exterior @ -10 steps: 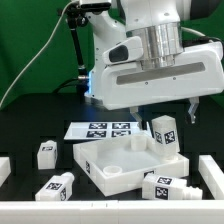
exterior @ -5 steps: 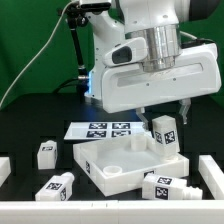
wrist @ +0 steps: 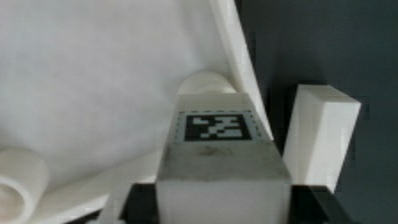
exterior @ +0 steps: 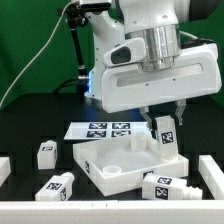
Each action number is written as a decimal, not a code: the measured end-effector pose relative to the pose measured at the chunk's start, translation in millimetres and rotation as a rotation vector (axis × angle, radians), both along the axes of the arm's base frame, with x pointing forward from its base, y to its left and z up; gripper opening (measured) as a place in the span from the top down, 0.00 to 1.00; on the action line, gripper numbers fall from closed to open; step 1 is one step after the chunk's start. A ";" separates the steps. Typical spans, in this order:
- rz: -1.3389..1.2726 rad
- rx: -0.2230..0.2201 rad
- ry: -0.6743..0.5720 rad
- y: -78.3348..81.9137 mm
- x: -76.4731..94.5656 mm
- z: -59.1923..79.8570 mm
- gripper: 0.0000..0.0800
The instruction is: Assemble one leg
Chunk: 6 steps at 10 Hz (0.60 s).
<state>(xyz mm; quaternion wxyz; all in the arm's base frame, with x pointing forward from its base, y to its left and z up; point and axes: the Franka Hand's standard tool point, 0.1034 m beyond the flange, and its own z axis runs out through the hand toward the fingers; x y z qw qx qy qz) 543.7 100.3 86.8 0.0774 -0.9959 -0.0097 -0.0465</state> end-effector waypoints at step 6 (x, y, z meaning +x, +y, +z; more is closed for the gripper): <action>-0.827 0.117 0.091 18.6 19.3 -0.7 0.65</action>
Offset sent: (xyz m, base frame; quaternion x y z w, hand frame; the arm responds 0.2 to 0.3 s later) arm 0.0173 0.0018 -0.0108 -0.0043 0.0079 0.3306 0.9437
